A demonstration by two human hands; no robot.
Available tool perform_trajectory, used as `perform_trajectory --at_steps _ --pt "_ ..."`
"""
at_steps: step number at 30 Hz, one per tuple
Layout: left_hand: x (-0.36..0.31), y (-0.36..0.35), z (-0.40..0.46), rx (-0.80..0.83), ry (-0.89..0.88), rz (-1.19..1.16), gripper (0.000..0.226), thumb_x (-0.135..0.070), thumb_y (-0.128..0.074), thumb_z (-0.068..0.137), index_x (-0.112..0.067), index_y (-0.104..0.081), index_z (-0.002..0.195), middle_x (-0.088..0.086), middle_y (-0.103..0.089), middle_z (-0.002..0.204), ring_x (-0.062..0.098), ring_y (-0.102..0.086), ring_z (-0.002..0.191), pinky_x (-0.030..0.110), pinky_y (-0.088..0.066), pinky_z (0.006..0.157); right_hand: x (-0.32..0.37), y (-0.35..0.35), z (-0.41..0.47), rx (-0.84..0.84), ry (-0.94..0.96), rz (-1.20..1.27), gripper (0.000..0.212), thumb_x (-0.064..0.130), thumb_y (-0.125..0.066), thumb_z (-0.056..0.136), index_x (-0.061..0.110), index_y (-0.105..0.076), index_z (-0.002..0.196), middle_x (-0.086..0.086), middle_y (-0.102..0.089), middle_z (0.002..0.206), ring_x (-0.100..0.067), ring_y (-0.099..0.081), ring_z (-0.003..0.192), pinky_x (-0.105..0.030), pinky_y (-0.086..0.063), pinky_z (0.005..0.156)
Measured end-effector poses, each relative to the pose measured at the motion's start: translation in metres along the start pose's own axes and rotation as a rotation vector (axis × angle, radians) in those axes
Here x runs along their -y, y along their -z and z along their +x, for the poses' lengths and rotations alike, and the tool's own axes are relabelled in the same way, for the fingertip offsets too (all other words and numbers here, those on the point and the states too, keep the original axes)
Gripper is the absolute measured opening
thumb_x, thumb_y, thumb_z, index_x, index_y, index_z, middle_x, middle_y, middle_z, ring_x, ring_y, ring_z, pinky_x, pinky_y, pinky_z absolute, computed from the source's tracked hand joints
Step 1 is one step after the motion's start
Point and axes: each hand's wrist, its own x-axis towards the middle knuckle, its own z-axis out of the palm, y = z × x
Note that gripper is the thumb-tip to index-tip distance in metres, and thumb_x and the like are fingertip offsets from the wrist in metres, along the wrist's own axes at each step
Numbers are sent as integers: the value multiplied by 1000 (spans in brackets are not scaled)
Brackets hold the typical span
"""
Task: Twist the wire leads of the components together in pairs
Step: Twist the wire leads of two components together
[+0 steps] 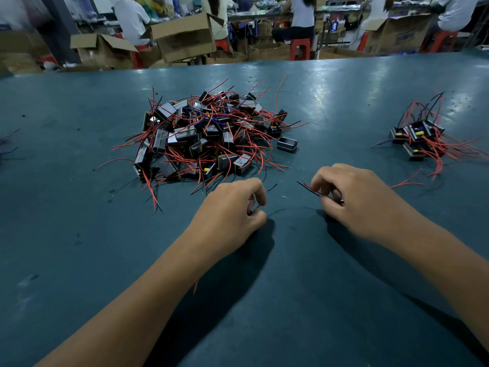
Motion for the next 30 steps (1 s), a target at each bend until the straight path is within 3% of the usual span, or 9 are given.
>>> perform_trajectory --at_steps 7,10,14,17,19,22,26,30 --pt "-7 -5 -3 -7 -55 95 21 -42 -62 92 -30 -55 77 -10 -54 70 9 -51 70 33 -44 63 3 -3 -2 -19 48 24 10 26 -64 91 25 -59 82 9 -57 76 -5 -53 72 -29 -41 67" --pt "-5 -6 -1 -55 -86 65 16 -34 -65 93 -27 -58 80 -10 -55 79 6 -49 73 34 -44 68 5 -2 -3 -42 60 36 10 23 -64 90 25 -59 81 12 -60 71 -5 -55 68 -33 -46 66" --pt "-4 -5 1 -110 -133 -33 8 -14 -68 91 -21 -68 91 -13 -60 84 -10 -48 70 14 -34 64 9 -4 -5 -46 47 108 7 28 -66 90 27 -62 84 11 -62 63 -7 -57 61 -34 -49 62" --pt "-7 -5 1 -153 -170 -109 5 -19 -70 92 -18 -70 88 -12 -61 79 -7 -50 65 8 -33 61 12 -5 -7 -29 66 111 8 35 -65 91 29 -63 87 10 -60 59 -10 -55 60 -33 -47 61" --pt "-7 -6 1 -161 -154 -155 9 -24 -69 93 -18 -70 87 -12 -61 77 -2 -50 62 9 -34 59 14 -5 -7 -23 79 88 9 35 -64 92 28 -64 87 8 -61 61 -9 -55 60 -31 -46 62" --pt "-4 -6 0 -149 -128 -205 9 -25 -69 94 -20 -71 86 -13 -63 75 4 -51 57 12 -36 57 16 -4 -8 -48 91 96 6 30 -66 90 27 -67 85 11 -64 67 0 -54 62 -15 -37 59" --pt "-4 -8 -1 -125 -103 -287 4 -21 -70 93 -21 -70 89 -12 -65 74 5 -51 56 16 -43 57 18 -4 -8 -68 98 140 7 15 -71 87 21 -73 90 18 -67 74 10 -57 69 -5 -38 65" --pt "-6 -9 -1 -135 -110 -309 8 -22 -69 94 -21 -68 86 -12 -63 71 14 -55 56 27 -48 56 20 -5 -9 -71 112 167 8 14 -72 87 22 -73 90 15 -67 77 -1 -60 77 -4 -37 67"
